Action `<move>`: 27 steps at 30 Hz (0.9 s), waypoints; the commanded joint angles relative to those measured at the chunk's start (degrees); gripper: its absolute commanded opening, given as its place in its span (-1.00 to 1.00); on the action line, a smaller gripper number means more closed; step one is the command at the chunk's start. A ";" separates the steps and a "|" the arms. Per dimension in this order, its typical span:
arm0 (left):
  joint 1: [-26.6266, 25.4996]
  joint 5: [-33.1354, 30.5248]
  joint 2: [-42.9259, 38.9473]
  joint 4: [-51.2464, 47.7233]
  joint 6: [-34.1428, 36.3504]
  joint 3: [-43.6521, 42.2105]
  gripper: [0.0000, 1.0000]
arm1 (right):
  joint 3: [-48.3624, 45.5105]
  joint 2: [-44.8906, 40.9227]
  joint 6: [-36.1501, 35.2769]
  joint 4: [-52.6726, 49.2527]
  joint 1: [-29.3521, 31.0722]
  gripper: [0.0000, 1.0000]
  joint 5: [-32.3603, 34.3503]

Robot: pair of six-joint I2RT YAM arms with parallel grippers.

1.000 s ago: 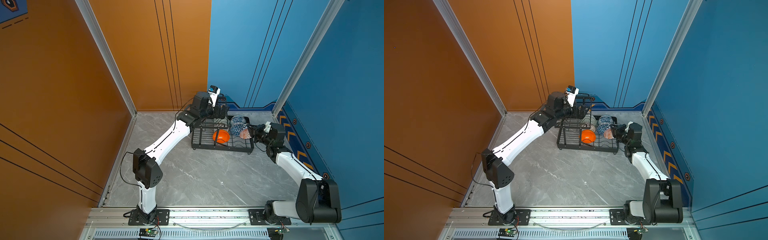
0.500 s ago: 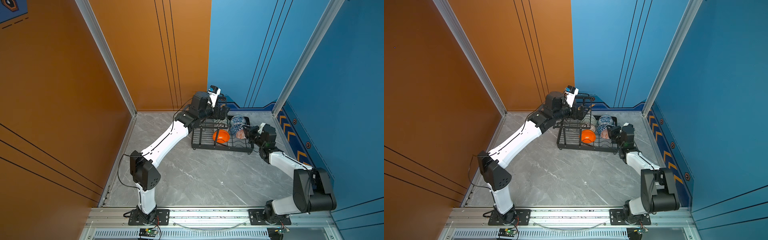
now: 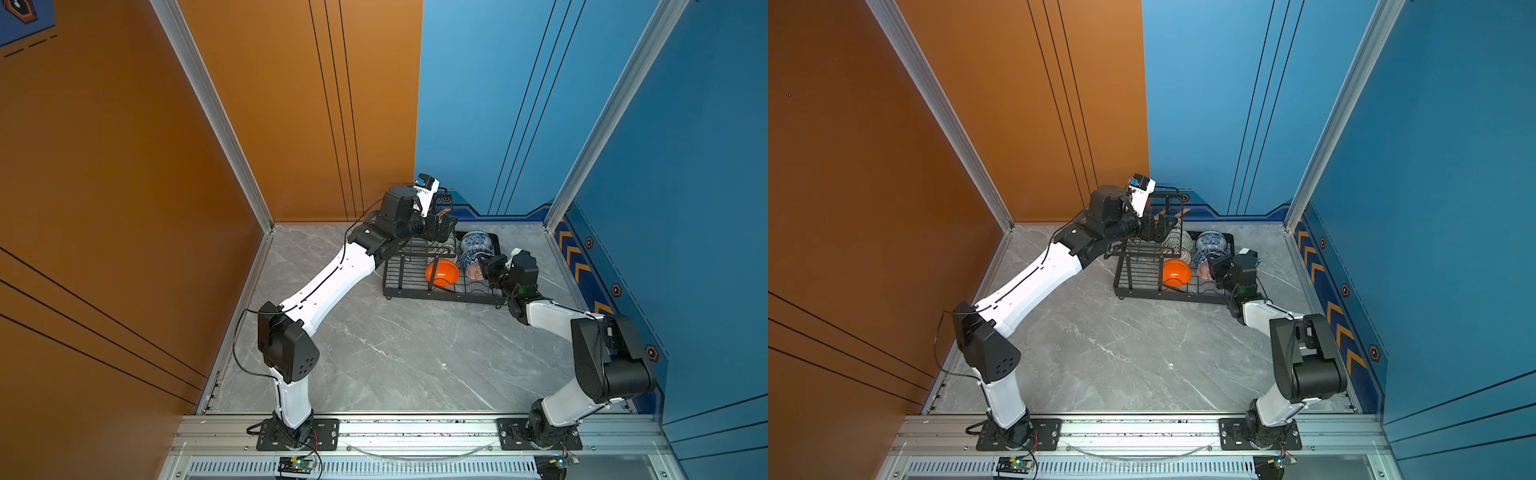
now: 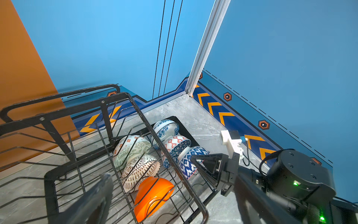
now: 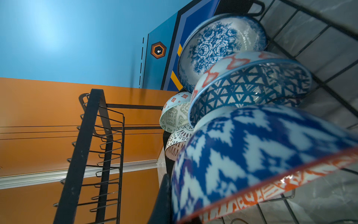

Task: Load the bowls into the dish rack
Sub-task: 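Lower the bowl into the rack slot beside the blue-triangle bowl with the right gripper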

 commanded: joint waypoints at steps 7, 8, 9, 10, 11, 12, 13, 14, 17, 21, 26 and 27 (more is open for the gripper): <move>1.16 2.28 -2.82 0.65 0.05 -1.00 0.96 | 1.51 2.59 -3.28 5.97 1.28 -1.00 2.60; 1.14 2.39 -2.75 0.63 0.15 -0.95 0.96 | 1.51 2.78 -3.39 6.10 1.36 -1.00 2.79; 1.16 2.63 -2.63 0.51 0.23 -0.82 0.96 | 1.55 2.98 -3.46 6.19 1.37 -1.00 2.90; 1.08 2.61 -2.49 0.27 0.44 -0.63 0.96 | 1.65 3.24 -3.61 6.23 1.36 -1.00 2.89; 1.08 2.61 -2.39 0.02 0.58 -0.45 0.96 | 1.69 3.48 -3.82 6.39 1.37 -1.00 2.77; 1.06 2.73 -2.30 -0.03 0.62 -0.44 0.96 | 1.84 3.82 -3.93 6.61 1.37 -1.00 2.51; 1.01 2.91 -2.16 -0.19 0.59 -0.34 0.96 | 2.05 4.33 -4.01 7.33 1.37 -1.00 1.99; 0.93 2.97 -2.02 -0.38 0.59 -0.22 0.96 | 2.22 4.65 -3.95 7.79 1.37 -1.00 1.70; 0.66 3.41 -1.54 -1.25 0.75 0.57 0.96 | 2.72 5.43 -4.31 8.10 1.53 -1.00 1.78; 0.39 3.75 -0.84 -2.12 1.02 1.86 0.96 | 3.27 6.20 -5.07 7.77 1.42 -1.00 1.67; 0.35 3.79 -0.36 -2.56 1.38 2.50 0.96 | 3.27 6.47 -5.95 7.09 1.37 -1.00 1.65; 0.40 3.78 -0.35 -2.72 1.51 2.61 0.96 | 3.19 6.61 -5.87 6.98 1.28 -1.00 1.62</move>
